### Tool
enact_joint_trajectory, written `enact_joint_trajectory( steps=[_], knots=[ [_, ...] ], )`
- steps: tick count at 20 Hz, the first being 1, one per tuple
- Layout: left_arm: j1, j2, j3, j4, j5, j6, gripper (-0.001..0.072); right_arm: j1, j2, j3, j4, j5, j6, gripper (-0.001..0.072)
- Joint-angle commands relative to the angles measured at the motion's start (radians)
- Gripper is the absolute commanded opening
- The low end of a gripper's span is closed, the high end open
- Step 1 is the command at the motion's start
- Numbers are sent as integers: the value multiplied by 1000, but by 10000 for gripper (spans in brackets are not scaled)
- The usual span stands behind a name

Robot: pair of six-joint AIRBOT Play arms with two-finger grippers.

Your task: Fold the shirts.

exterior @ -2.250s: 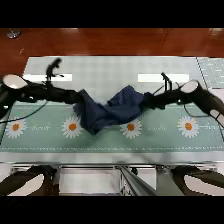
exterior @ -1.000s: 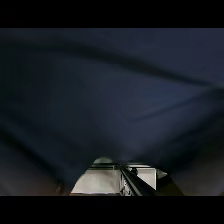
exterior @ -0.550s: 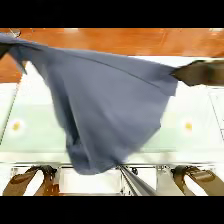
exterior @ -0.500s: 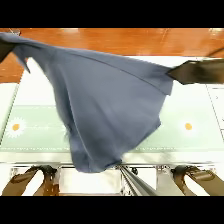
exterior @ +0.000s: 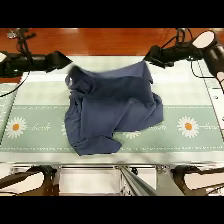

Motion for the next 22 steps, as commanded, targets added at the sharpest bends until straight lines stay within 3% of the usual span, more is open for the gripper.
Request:
enact_joint_trajectory(
  steps=[1,3,5,7,9,12,18,22],
  knots=[
    [53,-53,10,148,-168,-105,705,-127,-53,97,39,245,-47,622],
    [137,-50,-8,344,-375,-251,704,-212,6,58,-174,443,-65,622],
    [220,-14,-132,406,-483,-266,704,-297,132,-132,-370,440,-60,622],
    [291,72,-352,359,-459,-275,704,-411,305,-457,-281,251,-82,622],
    [329,172,-579,262,-398,-235,704,-497,454,-755,-18,105,-230,622],
    [324,290,-812,169,-326,-223,704,-549,612,-1050,186,42,-286,622],
    [216,333,-937,143,-336,-209,704,-498,661,-1155,188,28,-312,622],
    [71,305,-939,77,-221,-210,701,-497,661,-1155,188,8,-304,622]
  ],
)
